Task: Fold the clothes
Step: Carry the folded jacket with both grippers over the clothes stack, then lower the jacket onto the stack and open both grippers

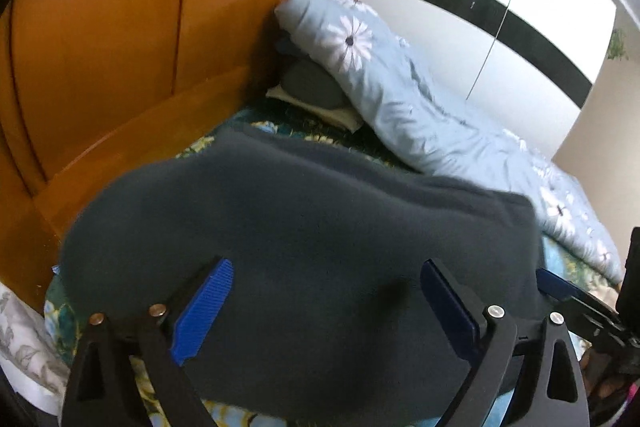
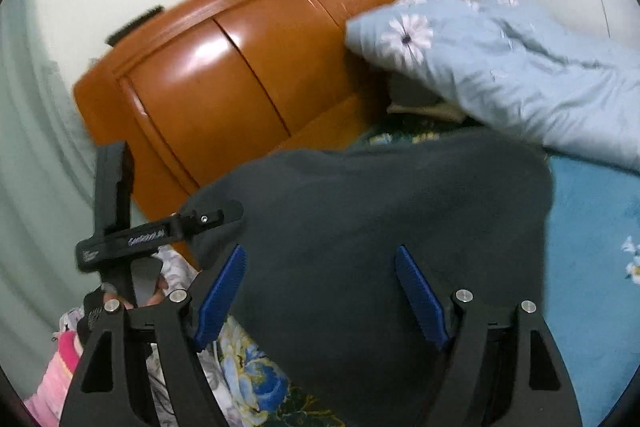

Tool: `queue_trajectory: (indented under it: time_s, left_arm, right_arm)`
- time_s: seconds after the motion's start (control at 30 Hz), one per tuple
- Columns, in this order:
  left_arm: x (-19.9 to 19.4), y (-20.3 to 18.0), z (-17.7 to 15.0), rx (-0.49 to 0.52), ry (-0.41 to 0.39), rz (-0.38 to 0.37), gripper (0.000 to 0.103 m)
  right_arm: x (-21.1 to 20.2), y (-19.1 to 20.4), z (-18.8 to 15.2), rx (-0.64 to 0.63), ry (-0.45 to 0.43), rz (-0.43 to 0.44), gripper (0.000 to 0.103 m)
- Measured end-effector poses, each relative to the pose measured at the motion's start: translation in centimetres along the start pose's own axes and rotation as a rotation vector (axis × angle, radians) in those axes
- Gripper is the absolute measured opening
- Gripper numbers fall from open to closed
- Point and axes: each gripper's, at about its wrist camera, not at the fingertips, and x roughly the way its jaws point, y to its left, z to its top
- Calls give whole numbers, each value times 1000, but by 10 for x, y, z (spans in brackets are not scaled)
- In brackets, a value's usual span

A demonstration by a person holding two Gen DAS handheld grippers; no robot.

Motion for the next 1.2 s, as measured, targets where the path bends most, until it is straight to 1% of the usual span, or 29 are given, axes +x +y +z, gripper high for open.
queue_trajectory:
  time_s: [0.1, 0.17, 0.23, 0.3, 0.33, 0.43, 0.47, 0.6, 0.73, 0.8, 0.9, 0.93, 0.97, 1.07, 1.17, 1.2]
  left_arm:
    - [10, -3, -5, 44, -6, 16, 103]
    - [13, -8, -6, 80, -8, 35, 103]
    - [15, -11, -6, 91, -8, 54, 103]
    - [12, -14, -5, 77, -12, 67, 103]
    - [6, -15, -5, 60, -20, 67, 103]
    - [-18, -17, -11, 1, -58, 22, 103]
    - [-28, -19, -16, -12, -71, 17, 103]
    - [-59, -30, -48, -54, -131, 31, 103]
    - [-71, -34, -95, -118, -122, 17, 103]
    - [-75, -38, -121, -133, -121, 36, 103]
    - [-83, -48, -152, -124, -142, 97, 103]
    - [-86, -52, -160, -116, -152, 113, 103]
    - [-90, -58, -167, -106, -162, 130, 103]
    - [-98, -77, -183, -60, -182, 169, 103]
    - [-107, -90, -191, -32, -197, 186, 103]
    - [-109, -95, -193, -23, -203, 187, 103]
  right_arm:
    - [11, -15, -2, 54, 6, 35, 79]
    - [13, -22, 1, 57, 1, 47, 79]
    - [16, -22, 4, 54, 9, 40, 80]
    - [15, -23, 6, 57, 16, 31, 80]
    - [9, -20, 6, 59, 6, 31, 79]
    - [-10, -11, 6, 66, -28, 32, 79]
    - [-19, -3, 3, 47, -48, 26, 79]
    - [-45, 18, -16, 0, -102, 6, 79]
    - [-53, 23, -55, 3, -95, -17, 80]
    - [-59, 23, -77, -7, -90, -60, 80]
    - [-71, 22, -100, -2, -100, -108, 81]
    - [-75, 23, -106, -3, -100, -120, 85]
    - [-79, 23, -113, -5, -101, -132, 86]
    - [-88, 29, -129, -41, -92, -179, 88]
    - [-95, 37, -138, -96, -92, -233, 88]
    - [-98, 39, -139, -111, -94, -248, 90]
